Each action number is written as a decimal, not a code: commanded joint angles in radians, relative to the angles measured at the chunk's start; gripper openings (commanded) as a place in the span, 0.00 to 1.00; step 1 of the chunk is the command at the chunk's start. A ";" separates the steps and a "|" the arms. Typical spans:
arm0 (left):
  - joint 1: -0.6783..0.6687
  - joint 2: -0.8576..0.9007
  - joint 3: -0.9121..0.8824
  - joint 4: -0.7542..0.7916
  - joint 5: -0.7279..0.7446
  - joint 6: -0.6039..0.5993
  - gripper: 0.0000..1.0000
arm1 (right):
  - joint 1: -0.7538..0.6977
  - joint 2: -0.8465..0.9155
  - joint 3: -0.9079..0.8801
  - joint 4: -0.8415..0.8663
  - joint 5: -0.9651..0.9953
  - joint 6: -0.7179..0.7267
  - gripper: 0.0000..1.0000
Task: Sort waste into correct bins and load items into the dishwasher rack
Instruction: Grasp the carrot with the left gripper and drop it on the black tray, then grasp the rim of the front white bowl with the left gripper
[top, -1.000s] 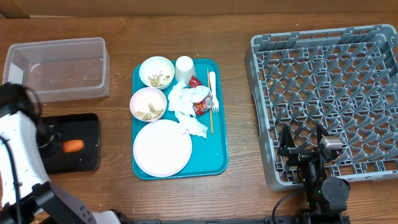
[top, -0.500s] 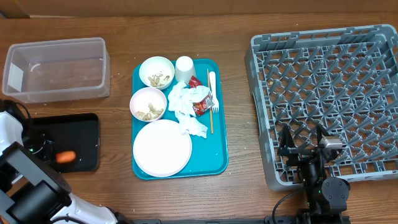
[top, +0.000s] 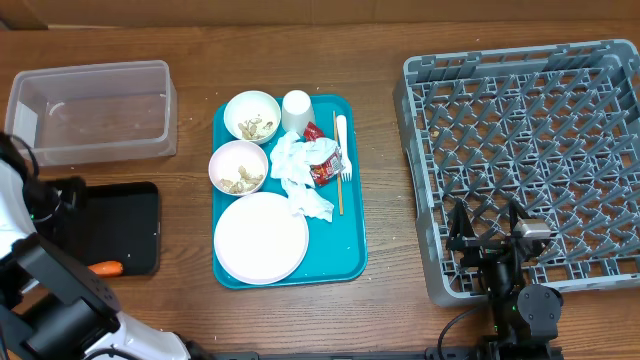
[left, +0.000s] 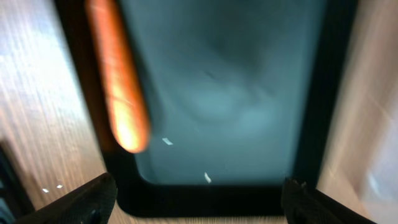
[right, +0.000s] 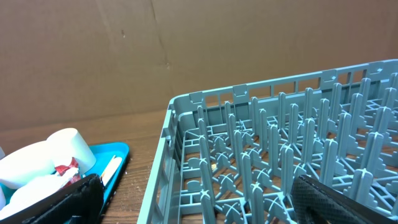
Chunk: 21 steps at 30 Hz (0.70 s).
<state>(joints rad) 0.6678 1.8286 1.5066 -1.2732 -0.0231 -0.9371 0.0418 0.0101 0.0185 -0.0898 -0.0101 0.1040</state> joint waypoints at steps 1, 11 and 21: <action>-0.168 -0.115 0.031 -0.001 0.072 0.183 0.90 | 0.002 -0.007 -0.010 0.006 0.010 -0.007 1.00; -0.806 0.011 0.013 0.250 0.012 0.366 1.00 | 0.002 -0.007 -0.010 0.006 0.010 -0.007 1.00; -0.946 0.201 0.013 0.350 -0.055 0.444 0.95 | 0.002 -0.007 -0.010 0.006 0.009 -0.007 1.00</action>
<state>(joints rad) -0.2817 1.9835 1.5169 -0.9260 -0.0616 -0.5182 0.0418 0.0101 0.0185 -0.0902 -0.0105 0.1036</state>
